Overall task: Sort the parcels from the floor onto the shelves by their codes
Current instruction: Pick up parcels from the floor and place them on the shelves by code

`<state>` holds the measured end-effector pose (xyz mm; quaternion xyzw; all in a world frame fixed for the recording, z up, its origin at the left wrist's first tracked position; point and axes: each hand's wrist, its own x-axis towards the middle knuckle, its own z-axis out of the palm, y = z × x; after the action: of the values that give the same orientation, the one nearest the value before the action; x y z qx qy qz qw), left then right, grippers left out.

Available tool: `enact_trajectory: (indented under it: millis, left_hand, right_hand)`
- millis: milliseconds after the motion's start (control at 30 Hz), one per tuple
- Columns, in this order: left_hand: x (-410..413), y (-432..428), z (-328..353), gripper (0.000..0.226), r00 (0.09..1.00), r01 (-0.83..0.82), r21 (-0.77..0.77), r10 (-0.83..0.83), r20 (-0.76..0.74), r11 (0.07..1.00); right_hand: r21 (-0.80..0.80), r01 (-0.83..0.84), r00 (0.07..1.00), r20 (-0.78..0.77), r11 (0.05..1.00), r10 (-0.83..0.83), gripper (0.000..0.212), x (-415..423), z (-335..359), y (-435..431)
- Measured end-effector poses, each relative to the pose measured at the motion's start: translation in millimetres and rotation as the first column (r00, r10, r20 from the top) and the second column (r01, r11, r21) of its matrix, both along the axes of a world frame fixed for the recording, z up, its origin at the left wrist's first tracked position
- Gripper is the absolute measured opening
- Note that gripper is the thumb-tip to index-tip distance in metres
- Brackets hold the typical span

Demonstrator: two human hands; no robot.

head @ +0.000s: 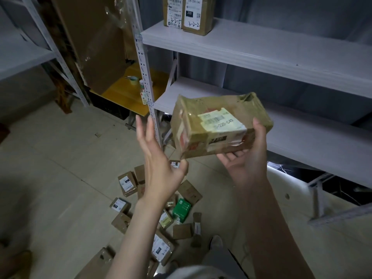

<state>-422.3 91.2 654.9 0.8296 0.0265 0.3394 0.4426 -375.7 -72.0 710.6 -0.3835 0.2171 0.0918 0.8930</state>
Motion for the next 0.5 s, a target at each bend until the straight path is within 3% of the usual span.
enact_trajectory:
  millis: [100,267,367,500]
  left_hand:
    - [-5,-1,5,0.103,0.991,0.032,-0.188,-0.056,-0.125,0.982]
    - [-7,-1,18,0.043,0.986,-0.026,-0.346,-0.032,-0.162,0.938]
    - [-13,-4,38,0.049,0.966,0.008,-0.558,-0.150,-0.210,0.830]
    - [-23,-3,48,0.083,0.902,0.032,-0.602,-0.283,-0.327,0.798]
  right_hand:
    - [0.183,0.000,0.992,-0.122,0.983,0.023,0.066,0,-8,-4]
    - [0.291,-0.017,0.971,-0.224,0.957,0.086,0.067,-6,-26,-5]
    - [0.269,-0.022,0.966,-0.241,0.963,0.089,0.073,-8,-32,-7]
    - [0.259,-0.076,0.985,-0.129,0.963,0.112,0.077,-10,-36,-8]
